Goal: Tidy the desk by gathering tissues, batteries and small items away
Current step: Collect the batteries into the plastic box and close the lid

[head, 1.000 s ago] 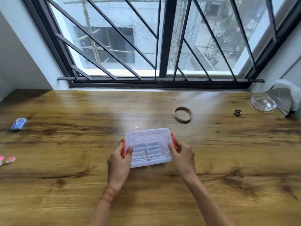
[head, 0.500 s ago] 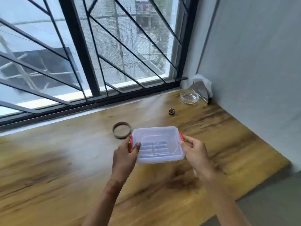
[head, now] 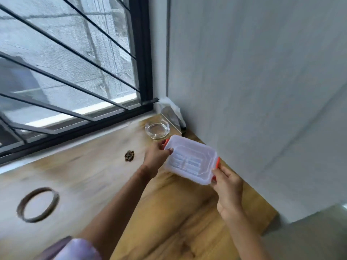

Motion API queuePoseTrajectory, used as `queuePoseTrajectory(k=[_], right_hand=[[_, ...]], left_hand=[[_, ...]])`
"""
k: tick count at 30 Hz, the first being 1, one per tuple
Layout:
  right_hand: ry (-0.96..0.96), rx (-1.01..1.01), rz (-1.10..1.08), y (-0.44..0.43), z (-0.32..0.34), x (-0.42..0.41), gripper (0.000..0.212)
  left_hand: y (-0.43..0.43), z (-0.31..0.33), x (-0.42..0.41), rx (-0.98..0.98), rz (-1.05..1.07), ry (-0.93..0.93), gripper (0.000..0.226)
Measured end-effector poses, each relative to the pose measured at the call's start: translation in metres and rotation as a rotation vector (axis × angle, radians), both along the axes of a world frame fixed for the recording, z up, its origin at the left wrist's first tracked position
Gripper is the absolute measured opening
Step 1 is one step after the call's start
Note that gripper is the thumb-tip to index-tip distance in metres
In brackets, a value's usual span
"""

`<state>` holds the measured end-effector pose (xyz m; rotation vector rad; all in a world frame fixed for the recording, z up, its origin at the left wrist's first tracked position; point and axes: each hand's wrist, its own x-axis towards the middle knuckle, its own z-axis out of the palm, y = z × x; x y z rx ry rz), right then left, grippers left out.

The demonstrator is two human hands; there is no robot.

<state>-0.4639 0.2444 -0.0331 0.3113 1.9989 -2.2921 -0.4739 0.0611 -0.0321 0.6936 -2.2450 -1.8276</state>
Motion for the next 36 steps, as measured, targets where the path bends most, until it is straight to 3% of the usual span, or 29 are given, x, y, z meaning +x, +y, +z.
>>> queuePoseTrajectory(k=[7,14,22,30,36], right_hand=[[-0.121,-0.174,-0.023,0.003,-0.012,-0.045,0.017],[-0.179,-0.247,-0.007,0.004,-0.027,-0.068,0.016],[-0.163,-0.227,-0.014,0.003,-0.033,-0.074,0.021],[-0.142,-0.175,0.043,0.004,-0.027,-0.069,0.02],[-0.051,-0.062,0.074,-0.003,-0.019,-0.051,0.038]], left_hand=[[0.006,-0.01,-0.086,-0.026,-0.005,-0.02,0.044],[0.004,-0.033,-0.116,0.01,0.048,0.005,0.045],[0.006,-0.043,-0.124,0.031,0.124,0.015,0.041],[0.021,-0.04,-0.103,-0.129,0.253,0.043,0.049],[0.025,-0.024,-0.048,-0.193,0.261,0.074,0.037]])
